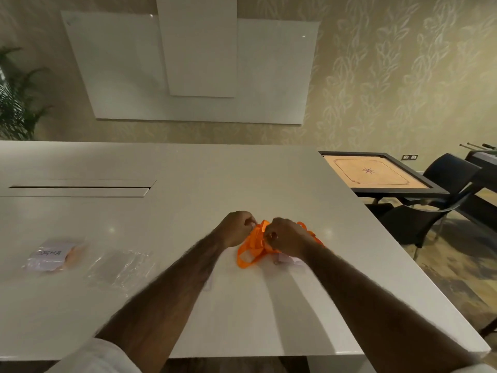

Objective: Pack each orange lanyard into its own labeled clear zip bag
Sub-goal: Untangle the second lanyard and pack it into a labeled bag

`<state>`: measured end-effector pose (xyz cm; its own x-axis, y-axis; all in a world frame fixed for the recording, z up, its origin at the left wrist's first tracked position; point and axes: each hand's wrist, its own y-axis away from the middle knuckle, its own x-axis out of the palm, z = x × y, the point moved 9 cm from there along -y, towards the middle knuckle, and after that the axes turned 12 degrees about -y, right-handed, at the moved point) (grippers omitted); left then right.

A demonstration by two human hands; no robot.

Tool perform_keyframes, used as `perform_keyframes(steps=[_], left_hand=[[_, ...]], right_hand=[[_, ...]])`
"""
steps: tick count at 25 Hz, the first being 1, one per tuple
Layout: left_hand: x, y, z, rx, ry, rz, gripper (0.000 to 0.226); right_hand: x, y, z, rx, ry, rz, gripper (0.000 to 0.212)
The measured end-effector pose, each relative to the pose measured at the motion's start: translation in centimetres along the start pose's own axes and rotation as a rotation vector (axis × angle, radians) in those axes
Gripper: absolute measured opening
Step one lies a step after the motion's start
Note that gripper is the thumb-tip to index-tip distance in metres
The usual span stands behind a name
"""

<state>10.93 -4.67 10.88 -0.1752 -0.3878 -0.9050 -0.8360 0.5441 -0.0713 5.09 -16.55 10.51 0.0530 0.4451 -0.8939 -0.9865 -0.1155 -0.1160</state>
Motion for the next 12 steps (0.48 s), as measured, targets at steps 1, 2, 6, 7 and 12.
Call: perform_keyframes(steps=[1, 2, 6, 7, 12], left_hand=[[-0.4, -0.4, -0.6, -0.023, 0.133, 0.008, 0.022], [-0.6, -0.9, -1.2, -0.055, 0.314, 0.040, 0.022], [-2.3, -2.6, -4.7, -0.044, 0.634, 0.100, 0.026], [-3.1, -3.2, -5.6, -0.016, 0.605, 0.061, 0.029], [-6.8, -5.1, -8.1, 0.035, 0.506, -0.186, 0.024]], right_hand=[[-1.7, -0.6, 0.2, 0.006, -0.068, -0.047, 0.018], [-3.6, -1.3, 0.5, 0.000, -0.122, -0.093, 0.018], [-11.3, -3.7, 1.4, 0.038, -0.278, -0.261, 0.013], [-13.0, -4.2, 1.5, 0.046, -0.319, -0.295, 0.011], [-21.2, -4.9, 3.0, 0.016, -0.637, -0.438, 0.009]])
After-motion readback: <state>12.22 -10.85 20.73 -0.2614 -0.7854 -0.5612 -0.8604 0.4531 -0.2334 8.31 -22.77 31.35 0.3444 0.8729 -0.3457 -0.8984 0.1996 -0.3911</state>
